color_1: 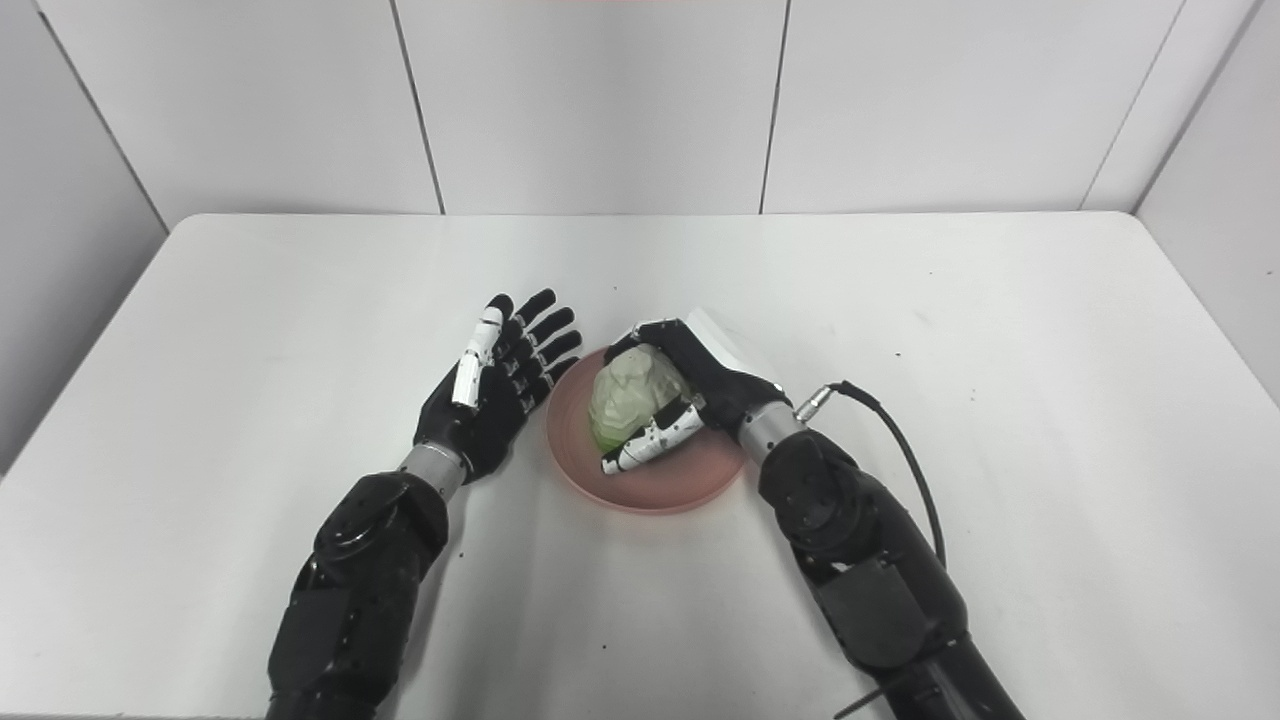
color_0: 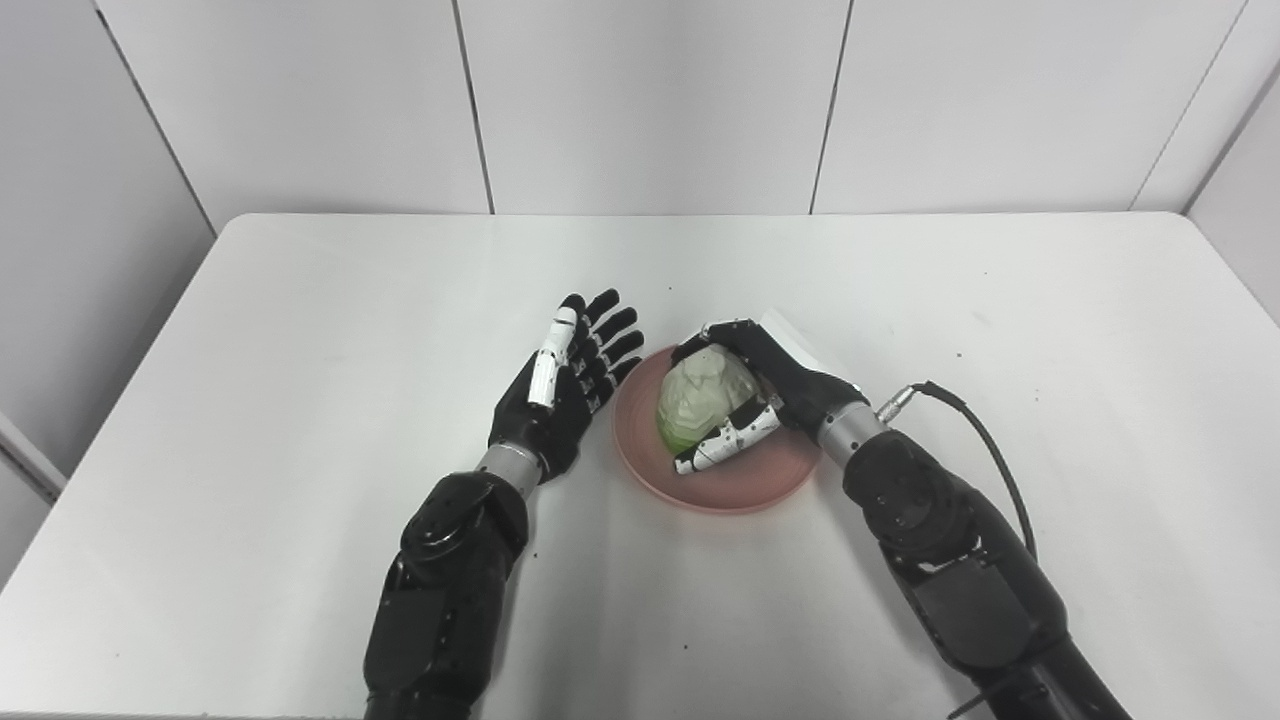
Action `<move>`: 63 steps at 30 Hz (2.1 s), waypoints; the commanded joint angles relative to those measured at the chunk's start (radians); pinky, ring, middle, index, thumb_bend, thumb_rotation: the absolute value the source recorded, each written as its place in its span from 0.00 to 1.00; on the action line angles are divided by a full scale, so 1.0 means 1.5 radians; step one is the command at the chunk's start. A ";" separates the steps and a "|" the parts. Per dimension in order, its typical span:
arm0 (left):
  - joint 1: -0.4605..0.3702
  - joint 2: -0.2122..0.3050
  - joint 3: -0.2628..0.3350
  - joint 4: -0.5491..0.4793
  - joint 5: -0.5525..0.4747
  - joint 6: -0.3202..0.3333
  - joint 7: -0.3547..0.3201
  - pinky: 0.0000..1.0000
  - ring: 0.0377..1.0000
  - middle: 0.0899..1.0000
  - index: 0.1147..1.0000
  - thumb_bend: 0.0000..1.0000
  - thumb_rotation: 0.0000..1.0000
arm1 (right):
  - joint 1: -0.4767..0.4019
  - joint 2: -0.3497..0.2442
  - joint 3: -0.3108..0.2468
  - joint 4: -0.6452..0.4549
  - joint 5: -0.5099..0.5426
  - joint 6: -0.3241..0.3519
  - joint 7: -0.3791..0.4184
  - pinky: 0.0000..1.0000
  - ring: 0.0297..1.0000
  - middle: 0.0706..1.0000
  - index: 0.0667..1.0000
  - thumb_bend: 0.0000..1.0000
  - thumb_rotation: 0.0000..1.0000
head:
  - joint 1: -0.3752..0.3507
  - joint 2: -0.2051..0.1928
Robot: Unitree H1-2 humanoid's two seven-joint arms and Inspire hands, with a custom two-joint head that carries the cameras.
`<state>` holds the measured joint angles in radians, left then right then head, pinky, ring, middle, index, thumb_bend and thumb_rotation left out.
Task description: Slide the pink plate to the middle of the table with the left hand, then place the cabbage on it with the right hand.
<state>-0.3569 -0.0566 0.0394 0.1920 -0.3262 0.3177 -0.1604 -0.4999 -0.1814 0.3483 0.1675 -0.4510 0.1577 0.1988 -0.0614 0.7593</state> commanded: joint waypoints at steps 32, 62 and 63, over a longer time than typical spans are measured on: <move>-0.006 0.002 0.008 -0.008 -0.010 0.021 -0.005 0.91 0.92 0.93 0.92 0.45 1.00 | 0.002 -0.001 -0.022 -0.083 0.021 -0.035 0.010 0.78 0.98 1.00 1.00 1.00 0.57 | -0.009 -0.005; 0.020 0.011 0.012 -0.062 0.059 -0.058 0.020 0.96 0.95 0.96 0.96 0.45 1.00 | 0.105 0.145 -0.271 -0.126 0.233 0.004 -0.174 1.00 1.00 1.00 1.00 0.72 1.00 | -0.037 -0.023; 0.024 0.011 0.008 -0.067 0.072 -0.066 0.025 0.96 0.95 0.96 0.96 0.45 1.00 | 0.110 0.157 -0.280 -0.126 0.249 0.007 -0.180 1.00 1.00 1.00 1.00 0.71 1.00 | -0.039 -0.023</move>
<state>-0.3034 -0.0468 0.0629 0.1297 -0.2419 0.2712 -0.1334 -0.3013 0.0293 -0.0631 0.0100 -0.1103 0.1638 -0.0580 -0.1181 0.7240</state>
